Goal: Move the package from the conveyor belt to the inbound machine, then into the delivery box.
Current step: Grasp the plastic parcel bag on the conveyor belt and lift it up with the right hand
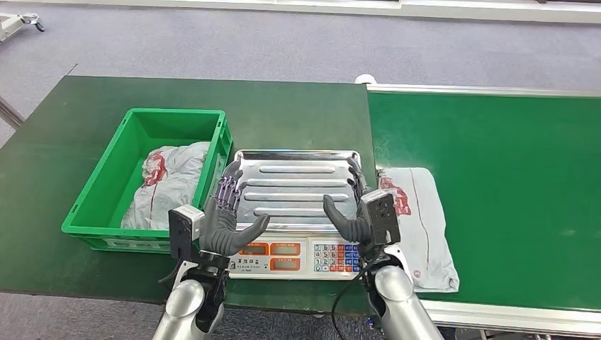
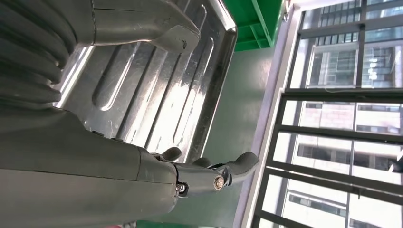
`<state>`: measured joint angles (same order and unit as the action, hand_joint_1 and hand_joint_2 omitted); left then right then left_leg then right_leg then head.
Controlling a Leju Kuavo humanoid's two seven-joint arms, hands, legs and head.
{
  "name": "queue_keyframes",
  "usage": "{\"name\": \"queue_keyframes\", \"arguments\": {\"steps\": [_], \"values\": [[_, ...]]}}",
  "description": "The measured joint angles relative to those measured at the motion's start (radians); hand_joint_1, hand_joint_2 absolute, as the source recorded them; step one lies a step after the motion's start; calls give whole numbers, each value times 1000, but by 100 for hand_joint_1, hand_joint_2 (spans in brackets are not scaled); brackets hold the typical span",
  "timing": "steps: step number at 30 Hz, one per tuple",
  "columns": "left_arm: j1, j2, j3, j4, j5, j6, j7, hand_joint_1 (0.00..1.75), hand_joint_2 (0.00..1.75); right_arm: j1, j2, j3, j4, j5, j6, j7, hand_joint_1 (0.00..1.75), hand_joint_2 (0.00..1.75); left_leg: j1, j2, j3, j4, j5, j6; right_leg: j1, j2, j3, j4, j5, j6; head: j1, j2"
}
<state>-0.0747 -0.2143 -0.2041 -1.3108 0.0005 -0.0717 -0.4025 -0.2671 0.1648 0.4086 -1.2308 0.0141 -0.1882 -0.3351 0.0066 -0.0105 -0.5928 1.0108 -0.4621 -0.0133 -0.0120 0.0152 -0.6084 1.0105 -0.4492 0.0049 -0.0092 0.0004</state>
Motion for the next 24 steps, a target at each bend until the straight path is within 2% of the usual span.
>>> {"name": "queue_keyframes", "arguments": {"steps": [13,20,24], "values": [[8,10,3,-13,5,6,7,0,175,-12,-32,-158,7,168,-117,71,0,175,0,0,0,0,0,0,-1,0,0,0,0,0,0,0],[29,13,5,-28,7,5,8,0,175,-10,-94,-251,62,377,-276,115,0,175,0,-1,0,0,0,1,-2,-1,0,0,0,0,0,0],[47,16,14,-44,10,10,2,0,175,-23,-116,-313,145,498,-324,151,0,175,0,-1,0,0,-1,1,-2,-1,0,0,0,0,0,0]]}}
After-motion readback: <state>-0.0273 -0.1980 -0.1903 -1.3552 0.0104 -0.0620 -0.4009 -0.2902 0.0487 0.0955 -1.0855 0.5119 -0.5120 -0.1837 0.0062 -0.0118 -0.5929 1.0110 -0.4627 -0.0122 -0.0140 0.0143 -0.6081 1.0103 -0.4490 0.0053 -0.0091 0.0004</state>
